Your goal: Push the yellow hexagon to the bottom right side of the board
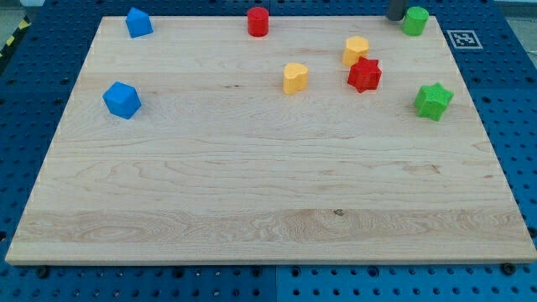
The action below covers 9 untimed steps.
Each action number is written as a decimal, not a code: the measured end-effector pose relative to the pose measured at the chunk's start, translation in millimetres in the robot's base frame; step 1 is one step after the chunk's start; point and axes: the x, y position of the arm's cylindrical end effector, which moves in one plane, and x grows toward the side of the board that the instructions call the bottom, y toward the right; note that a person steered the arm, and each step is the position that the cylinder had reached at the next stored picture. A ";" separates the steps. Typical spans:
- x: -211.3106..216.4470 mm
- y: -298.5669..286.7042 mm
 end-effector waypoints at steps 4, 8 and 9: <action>90.6 -49.5; 112.2 -53.1; 123.3 -54.0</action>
